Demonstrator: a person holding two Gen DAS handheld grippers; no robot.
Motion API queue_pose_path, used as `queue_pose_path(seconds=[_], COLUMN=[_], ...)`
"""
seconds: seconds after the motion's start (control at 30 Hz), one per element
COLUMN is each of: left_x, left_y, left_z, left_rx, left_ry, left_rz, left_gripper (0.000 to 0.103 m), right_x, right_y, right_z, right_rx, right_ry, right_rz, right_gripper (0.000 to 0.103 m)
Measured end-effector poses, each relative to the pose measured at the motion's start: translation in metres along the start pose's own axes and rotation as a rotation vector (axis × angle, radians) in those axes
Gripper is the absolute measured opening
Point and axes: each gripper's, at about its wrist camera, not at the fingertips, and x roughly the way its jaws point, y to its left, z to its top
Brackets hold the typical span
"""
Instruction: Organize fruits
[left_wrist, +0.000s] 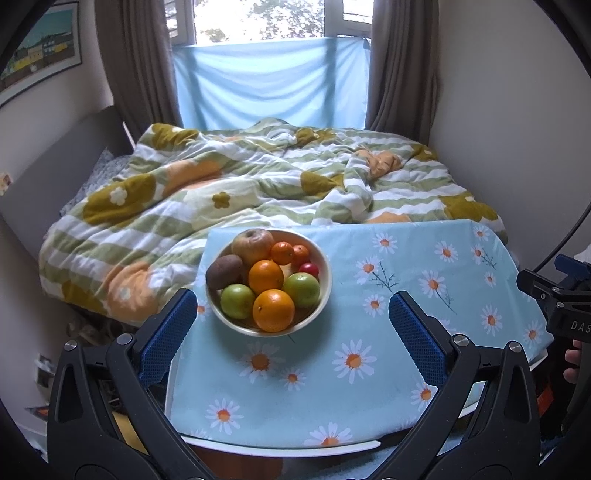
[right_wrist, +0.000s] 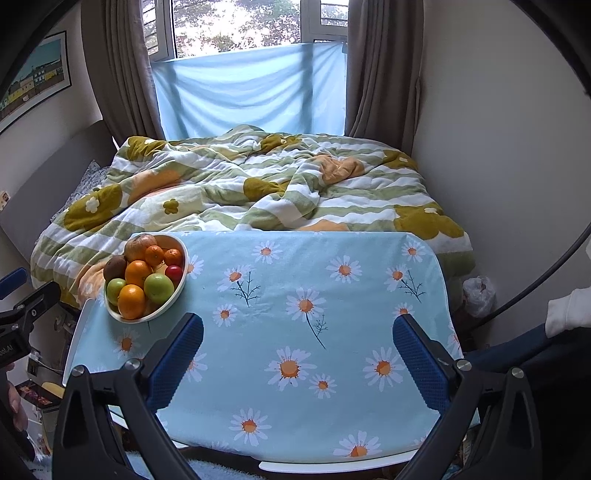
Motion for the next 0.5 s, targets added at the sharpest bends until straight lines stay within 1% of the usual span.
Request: queue_pose_path(seconds=[0.5], left_x=[0.0024], left_y=[0.0039], left_z=[0.0058], left_rx=[0.004], left_ry=[-0.025], left_rz=[-0.003], left_gripper=[0.103], right_x=[0.0041], right_y=[0.0012], right_z=[0.0087], right_rx=[0.022], right_ry=[-0.013], right_rz=[-0.02], right_gripper=[0.102])
